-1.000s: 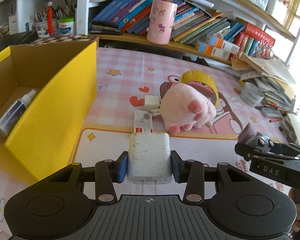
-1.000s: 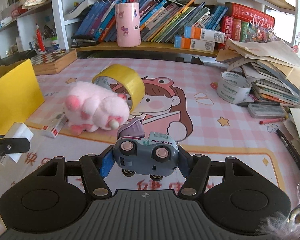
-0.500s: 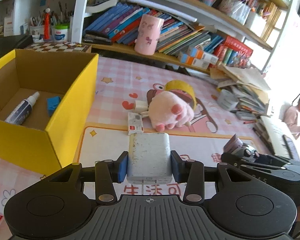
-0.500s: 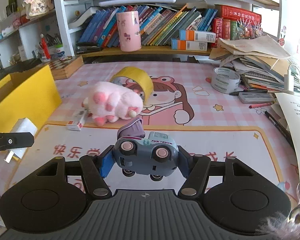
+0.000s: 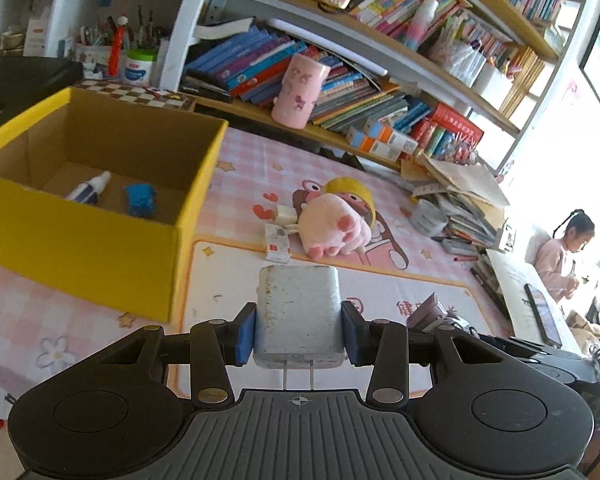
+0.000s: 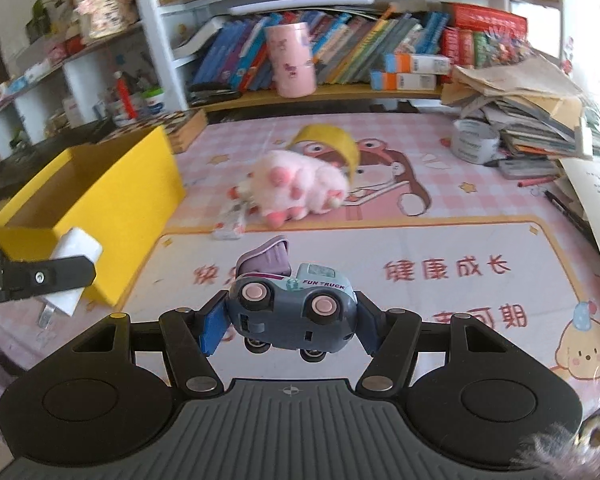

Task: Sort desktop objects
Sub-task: 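Carry the white charger and grey toy car with both tools over the yellow box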

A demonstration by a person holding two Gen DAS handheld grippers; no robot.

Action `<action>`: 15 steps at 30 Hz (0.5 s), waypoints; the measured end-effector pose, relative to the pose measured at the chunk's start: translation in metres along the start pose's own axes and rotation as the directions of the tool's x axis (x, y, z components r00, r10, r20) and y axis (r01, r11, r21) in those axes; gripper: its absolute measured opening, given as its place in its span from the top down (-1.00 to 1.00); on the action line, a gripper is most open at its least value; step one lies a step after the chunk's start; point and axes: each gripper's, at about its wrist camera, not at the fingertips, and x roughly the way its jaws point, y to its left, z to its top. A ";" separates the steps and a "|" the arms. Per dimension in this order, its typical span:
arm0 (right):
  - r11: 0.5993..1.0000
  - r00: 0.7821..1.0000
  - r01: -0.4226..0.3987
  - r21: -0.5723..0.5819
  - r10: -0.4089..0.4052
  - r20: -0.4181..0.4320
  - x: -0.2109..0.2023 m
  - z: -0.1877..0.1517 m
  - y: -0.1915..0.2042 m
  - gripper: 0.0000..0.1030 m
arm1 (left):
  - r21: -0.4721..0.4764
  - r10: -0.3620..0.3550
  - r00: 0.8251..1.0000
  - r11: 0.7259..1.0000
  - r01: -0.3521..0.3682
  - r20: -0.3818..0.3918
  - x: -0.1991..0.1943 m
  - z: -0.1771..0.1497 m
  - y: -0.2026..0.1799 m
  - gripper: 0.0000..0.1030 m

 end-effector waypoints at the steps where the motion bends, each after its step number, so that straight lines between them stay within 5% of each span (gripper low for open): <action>1: 1.000 1.000 -0.002 -0.013 0.002 0.001 -0.003 -0.002 0.006 -0.17 | -0.008 -0.002 1.000 1.000 0.002 0.000 -0.004 -0.002 0.003 0.19; 15: 0.998 1.000 0.027 -0.062 -0.027 -0.005 -0.036 -0.043 0.072 -0.17 | -0.004 -0.041 0.998 0.999 0.041 -0.037 -0.053 -0.034 0.044 0.19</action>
